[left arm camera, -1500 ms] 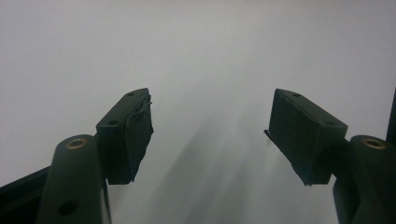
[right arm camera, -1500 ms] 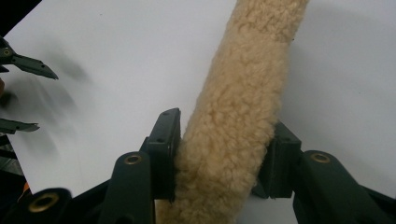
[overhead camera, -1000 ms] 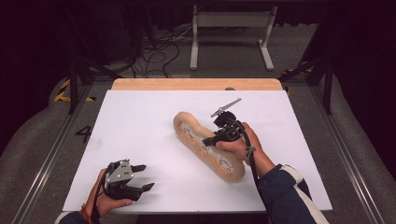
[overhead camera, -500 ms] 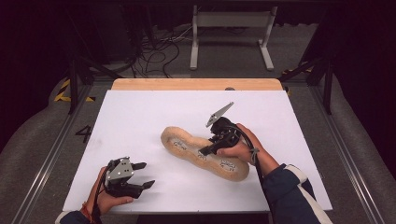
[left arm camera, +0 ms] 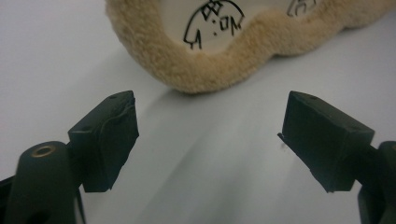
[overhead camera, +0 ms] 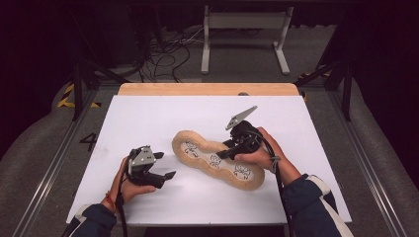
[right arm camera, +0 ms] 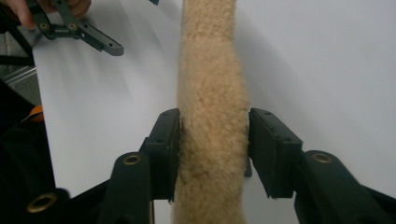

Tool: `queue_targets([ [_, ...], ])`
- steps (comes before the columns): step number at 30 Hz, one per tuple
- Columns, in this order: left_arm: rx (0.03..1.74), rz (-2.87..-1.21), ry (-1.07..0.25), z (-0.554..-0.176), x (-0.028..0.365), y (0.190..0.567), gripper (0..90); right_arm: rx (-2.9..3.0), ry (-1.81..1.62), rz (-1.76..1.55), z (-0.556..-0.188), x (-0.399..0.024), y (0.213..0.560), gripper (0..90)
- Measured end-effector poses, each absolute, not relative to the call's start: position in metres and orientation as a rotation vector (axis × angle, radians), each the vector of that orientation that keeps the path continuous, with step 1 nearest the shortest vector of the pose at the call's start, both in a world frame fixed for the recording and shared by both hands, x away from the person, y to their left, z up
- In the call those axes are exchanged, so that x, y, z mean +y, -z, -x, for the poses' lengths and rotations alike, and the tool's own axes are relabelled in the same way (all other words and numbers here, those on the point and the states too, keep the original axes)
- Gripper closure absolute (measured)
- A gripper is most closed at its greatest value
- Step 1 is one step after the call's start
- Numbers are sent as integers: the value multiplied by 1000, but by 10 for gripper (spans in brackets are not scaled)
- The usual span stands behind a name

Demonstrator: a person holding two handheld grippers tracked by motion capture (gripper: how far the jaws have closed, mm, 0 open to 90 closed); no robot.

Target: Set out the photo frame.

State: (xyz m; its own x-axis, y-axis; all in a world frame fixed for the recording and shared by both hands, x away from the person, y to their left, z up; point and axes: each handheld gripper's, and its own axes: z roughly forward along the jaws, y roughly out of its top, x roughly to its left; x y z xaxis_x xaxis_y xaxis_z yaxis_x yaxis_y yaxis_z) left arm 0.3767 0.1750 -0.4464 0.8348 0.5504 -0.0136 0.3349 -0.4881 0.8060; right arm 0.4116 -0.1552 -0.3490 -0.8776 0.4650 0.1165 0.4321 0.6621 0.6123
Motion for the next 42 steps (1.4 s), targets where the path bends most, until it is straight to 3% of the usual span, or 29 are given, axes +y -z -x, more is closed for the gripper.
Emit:
queue_targets([
  [10, 704, -2081, -337, -408, 161, 443, 173, 2563, -1066, -791, -374, -192, 345, 449],
  [22, 706, -2070, -344, -421, 147, 445, 250, 2357, -1193, -861, -321, -237, 366, 419],
  [26, 691, -2084, -350, -422, 144, 447, 339, 2350, -1207, -933, -312, -245, 385, 458],
  [32, 678, -2132, -331, -423, 140, 452, 401, 2355, -1247, -1006, -308, -252, 402, 616],
  [42, 683, -2144, -332, -419, 144, 452, 466, 2303, -1248, -1020, -309, -252, 405, 650],
])
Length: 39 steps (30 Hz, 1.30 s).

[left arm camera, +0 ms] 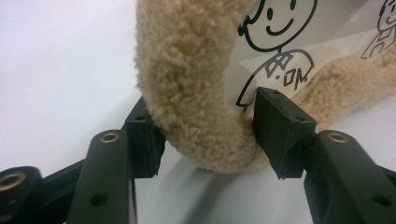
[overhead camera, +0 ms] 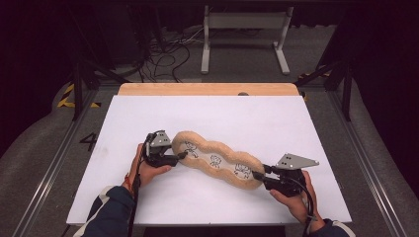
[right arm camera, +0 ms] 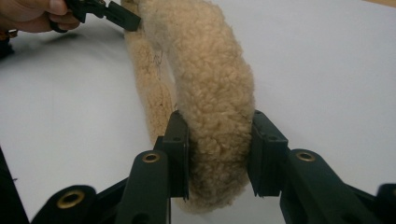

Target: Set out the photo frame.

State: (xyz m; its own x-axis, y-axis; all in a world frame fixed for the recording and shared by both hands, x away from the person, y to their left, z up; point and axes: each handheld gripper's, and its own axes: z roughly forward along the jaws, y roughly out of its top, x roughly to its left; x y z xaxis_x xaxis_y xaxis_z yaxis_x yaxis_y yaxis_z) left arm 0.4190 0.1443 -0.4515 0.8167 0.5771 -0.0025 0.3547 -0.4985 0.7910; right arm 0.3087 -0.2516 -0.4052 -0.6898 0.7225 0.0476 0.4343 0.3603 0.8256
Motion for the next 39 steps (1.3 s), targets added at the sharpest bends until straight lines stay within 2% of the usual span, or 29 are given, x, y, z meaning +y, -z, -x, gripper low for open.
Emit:
queue_targets([
  [10, 703, -2147, -307, -411, 149, 449, 489, 2266, -1255, -1019, -313, -253, 408, 652],
  [18, 721, -2061, -327, -411, 157, 442, 442, 2240, -1248, -1038, -307, -256, 409, 562],
  [20, 706, -2051, -340, -411, 156, 441, 460, 2231, -1249, -1044, -304, -258, 411, 600],
  [21, 701, -2051, -336, -410, 156, 441, 498, 2230, -1256, -1039, -302, -257, 412, 622],
  [29, 696, -2069, -352, -408, 160, 440, 616, 2217, -1235, -1032, -304, -256, 412, 656],
  [39, 687, -2093, -370, -393, 164, 438, 623, 2211, -1213, -1021, -317, -257, 412, 663],
])
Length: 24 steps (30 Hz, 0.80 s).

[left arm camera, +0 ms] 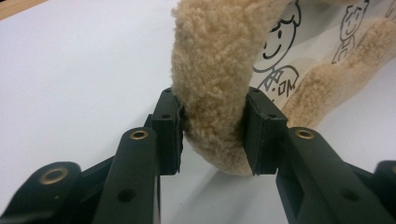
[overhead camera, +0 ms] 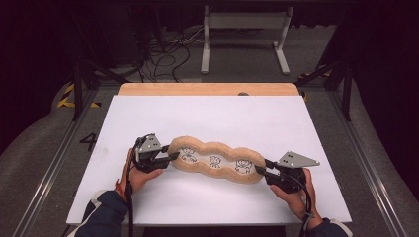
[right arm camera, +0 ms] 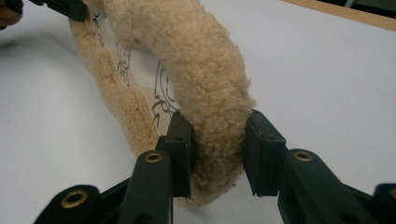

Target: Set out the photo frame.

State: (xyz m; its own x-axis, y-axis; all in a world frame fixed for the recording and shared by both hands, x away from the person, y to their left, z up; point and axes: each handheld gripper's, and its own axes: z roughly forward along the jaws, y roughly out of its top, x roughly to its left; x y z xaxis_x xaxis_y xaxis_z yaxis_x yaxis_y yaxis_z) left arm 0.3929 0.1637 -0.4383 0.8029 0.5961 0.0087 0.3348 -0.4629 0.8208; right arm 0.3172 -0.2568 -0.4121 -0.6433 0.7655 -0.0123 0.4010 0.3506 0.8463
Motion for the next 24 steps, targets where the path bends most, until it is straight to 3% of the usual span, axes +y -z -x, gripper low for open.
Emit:
queue_targets([
  [24, 693, -2104, -384, -366, 166, 438, 604, 2196, -1179, -997, -339, -255, 412, 664],
])
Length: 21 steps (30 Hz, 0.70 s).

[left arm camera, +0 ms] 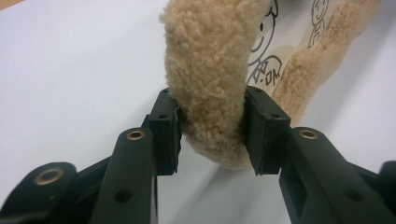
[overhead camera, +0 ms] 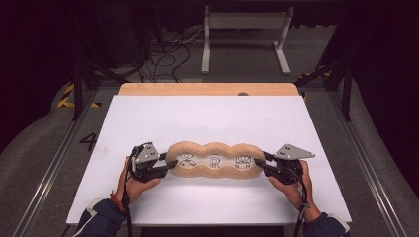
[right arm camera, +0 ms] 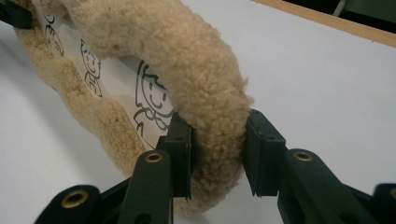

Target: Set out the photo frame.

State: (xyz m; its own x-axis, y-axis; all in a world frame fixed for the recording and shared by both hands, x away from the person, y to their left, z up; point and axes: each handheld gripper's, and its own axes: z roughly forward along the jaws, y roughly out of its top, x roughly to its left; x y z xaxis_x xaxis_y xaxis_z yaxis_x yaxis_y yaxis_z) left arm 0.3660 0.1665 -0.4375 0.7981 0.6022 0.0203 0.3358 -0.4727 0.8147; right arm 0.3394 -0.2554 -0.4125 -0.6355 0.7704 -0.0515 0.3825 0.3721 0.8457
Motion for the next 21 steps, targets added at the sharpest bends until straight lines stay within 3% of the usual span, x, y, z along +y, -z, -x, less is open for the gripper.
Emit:
queue_targets([
  [21, 672, -2113, -416, -364, 165, 437, 592, 2207, -1160, -986, -341, -255, 412, 625],
])
